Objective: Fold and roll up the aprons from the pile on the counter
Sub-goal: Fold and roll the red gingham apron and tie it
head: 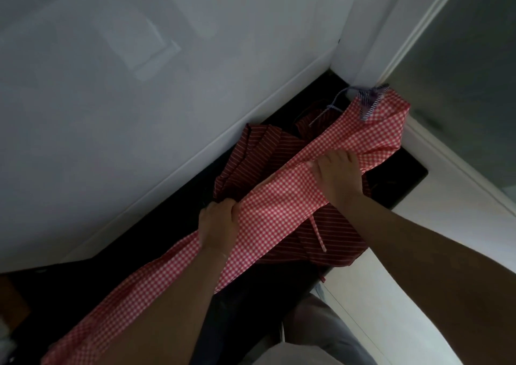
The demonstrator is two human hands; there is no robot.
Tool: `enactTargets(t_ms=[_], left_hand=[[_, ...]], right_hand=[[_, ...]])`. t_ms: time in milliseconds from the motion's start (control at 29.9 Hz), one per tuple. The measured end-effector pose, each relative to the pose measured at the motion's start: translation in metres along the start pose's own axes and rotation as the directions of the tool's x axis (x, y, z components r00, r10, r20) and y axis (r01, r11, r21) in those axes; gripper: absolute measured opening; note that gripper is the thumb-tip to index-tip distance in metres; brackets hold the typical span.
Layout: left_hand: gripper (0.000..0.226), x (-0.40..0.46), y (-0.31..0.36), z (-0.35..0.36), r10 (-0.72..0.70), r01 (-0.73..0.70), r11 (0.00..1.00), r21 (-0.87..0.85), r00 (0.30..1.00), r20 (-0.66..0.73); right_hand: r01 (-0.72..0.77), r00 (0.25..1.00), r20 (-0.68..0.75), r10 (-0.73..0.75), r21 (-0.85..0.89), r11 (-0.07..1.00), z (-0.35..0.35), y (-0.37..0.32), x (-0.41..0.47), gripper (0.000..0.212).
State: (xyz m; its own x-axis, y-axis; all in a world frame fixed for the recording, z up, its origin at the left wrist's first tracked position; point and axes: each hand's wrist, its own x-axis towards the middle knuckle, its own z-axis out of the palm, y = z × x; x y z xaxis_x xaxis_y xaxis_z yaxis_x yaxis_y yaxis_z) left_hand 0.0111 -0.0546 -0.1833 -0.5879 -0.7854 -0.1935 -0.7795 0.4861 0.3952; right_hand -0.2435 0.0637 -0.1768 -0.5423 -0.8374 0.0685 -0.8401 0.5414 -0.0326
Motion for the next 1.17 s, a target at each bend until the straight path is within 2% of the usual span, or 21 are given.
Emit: enactTargets(t_ms=[100, 134, 167, 234, 268, 335, 469, 536, 603, 737, 837, 937, 1038, 1172], left_hand=[[0.035, 0.007, 0.002, -0.002, -0.111, 0.115, 0.993, -0.012, 0.978, 0.174], [0.034, 0.010, 0.003, -0.002, -0.157, 0.166, 0.986, -0.020, 0.960, 0.231], [0.034, 0.014, 0.004, -0.002, -0.191, 0.205, 0.978, -0.027, 0.946, 0.261], [0.032, 0.018, 0.006, -0.002, -0.209, 0.223, 0.975, -0.019, 0.939, 0.275], [0.031, 0.018, 0.006, -0.003, -0.200, 0.210, 0.978, -0.007, 0.941, 0.273], [0.024, 0.020, 0.007, -0.003, -0.176, 0.184, 0.983, 0.000, 0.944, 0.279], [0.018, 0.011, 0.000, -0.008, -0.123, 0.143, 0.988, -0.054, 0.953, 0.278], [0.017, -0.004, -0.009, -0.012, -0.073, 0.084, 0.995, -0.052, 0.980, 0.183], [0.016, -0.020, -0.020, -0.014, -0.056, 0.054, 0.998, 0.020, 0.991, 0.122], [0.022, -0.051, -0.060, -0.022, -0.125, 0.108, 0.986, 0.130, 0.984, 0.130], [0.025, -0.060, -0.068, -0.030, -0.147, 0.160, 0.986, -0.043, 0.964, 0.223], [0.023, -0.055, -0.057, -0.037, -0.069, 0.125, 0.975, -0.186, 0.957, 0.283], [0.026, -0.044, -0.048, -0.034, -0.010, 0.082, 0.977, -0.197, 0.940, 0.341], [0.069, -0.042, -0.064, -0.038, -0.060, 0.114, 0.991, -0.067, 0.836, 0.546]], right_hand=[[-0.126, 0.992, -0.010, 0.126, 0.007, 0.992, 0.003, -0.011, -0.007, 0.039], [-0.120, 0.992, -0.044, 0.122, 0.047, 0.992, 0.002, -0.018, -0.012, 0.032], [-0.062, 0.994, -0.085, 0.071, 0.101, 0.993, 0.003, -0.027, -0.019, 0.028], [0.173, 0.982, -0.118, -0.150, 0.222, 0.960, 0.003, -0.059, -0.039, 0.031], [0.277, 0.961, -0.079, -0.266, 0.302, 0.912, 0.003, -0.081, -0.052, 0.037], [0.311, 0.925, 0.067, -0.374, 0.433, 0.846, 0.009, -0.117, -0.073, 0.047], [0.133, 0.920, 0.298, -0.253, 0.368, 0.920, 0.020, -0.158, -0.086, 0.057], [0.086, 0.923, 0.331, -0.199, 0.326, 0.942, 0.019, -0.170, -0.088, 0.058], [0.069, 0.907, 0.382, -0.179, 0.284, 0.956, 0.019, -0.173, -0.086, 0.064], [0.033, 0.889, 0.437, -0.135, 0.232, 0.972, 0.019, -0.181, -0.089, 0.063], [0.012, 0.897, 0.431, -0.094, 0.189, 0.982, 0.016, -0.187, -0.088, 0.067], [0.031, 0.906, 0.417, -0.067, 0.092, 0.995, 0.016, -0.177, -0.079, 0.069], [-0.007, 0.903, 0.429, -0.005, 0.026, 1.000, 0.014, -0.160, -0.069, 0.069], [-0.084, 0.892, 0.449, 0.057, 0.040, 0.996, 0.013, -0.170, -0.070, 0.073]])
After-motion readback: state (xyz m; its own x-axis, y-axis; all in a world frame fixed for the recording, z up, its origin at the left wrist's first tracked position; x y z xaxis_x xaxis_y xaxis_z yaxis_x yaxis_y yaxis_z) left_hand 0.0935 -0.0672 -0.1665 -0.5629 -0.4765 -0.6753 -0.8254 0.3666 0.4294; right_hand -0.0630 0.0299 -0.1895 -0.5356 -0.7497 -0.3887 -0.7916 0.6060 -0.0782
